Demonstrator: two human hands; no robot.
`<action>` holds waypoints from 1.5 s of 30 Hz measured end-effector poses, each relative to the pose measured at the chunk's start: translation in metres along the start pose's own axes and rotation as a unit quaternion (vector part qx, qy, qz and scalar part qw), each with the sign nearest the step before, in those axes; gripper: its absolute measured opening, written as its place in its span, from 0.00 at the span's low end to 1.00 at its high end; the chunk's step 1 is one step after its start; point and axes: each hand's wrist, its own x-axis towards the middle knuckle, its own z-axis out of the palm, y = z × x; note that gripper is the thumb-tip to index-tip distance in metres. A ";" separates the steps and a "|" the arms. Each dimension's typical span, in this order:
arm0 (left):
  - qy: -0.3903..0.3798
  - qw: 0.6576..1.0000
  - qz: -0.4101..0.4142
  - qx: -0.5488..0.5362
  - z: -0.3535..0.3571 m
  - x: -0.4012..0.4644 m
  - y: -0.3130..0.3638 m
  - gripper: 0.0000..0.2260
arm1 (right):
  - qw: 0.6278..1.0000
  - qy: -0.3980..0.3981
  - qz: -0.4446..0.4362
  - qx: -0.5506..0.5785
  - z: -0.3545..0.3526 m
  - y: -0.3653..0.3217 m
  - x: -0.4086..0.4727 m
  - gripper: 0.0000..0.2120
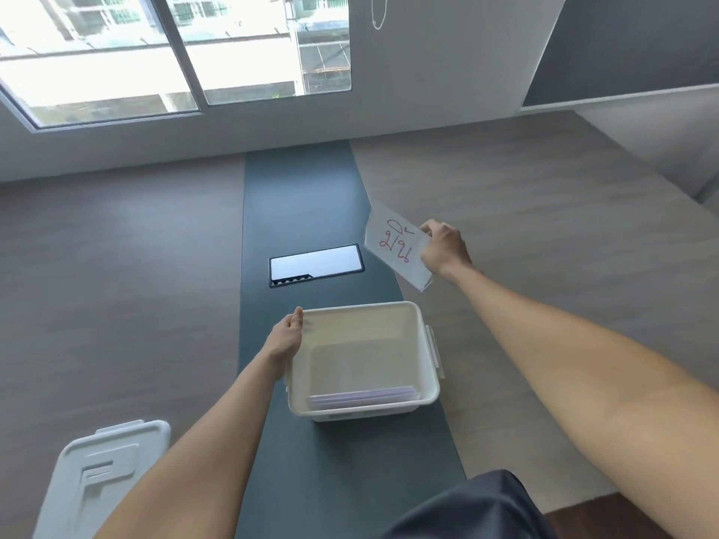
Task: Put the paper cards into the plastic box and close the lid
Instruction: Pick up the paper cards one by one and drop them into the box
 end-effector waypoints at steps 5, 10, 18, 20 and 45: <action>0.024 1.000 0.007 0.001 -0.006 -0.008 -0.006 0.26 | 0.992 -0.078 -0.046 0.094 -0.020 -0.041 0.002 0.15; 0.034 0.999 -0.004 -0.010 -0.022 -0.006 -0.017 0.26 | 0.976 -0.165 -0.087 0.115 -0.012 -0.063 -0.007 0.13; 0.029 0.998 -0.021 -0.042 -0.042 -0.001 -0.035 0.27 | 0.938 -0.294 -0.082 0.165 -0.004 -0.066 -0.023 0.14; 0.025 0.998 -0.021 -0.050 -0.045 -0.002 -0.037 0.26 | 0.926 -0.331 -0.080 0.164 -0.001 -0.061 -0.026 0.14; 0.050 0.999 -0.011 0.001 -0.042 0.006 -0.019 0.21 | 0.795 -0.605 0.037 0.003 0.076 -0.022 -0.077 0.17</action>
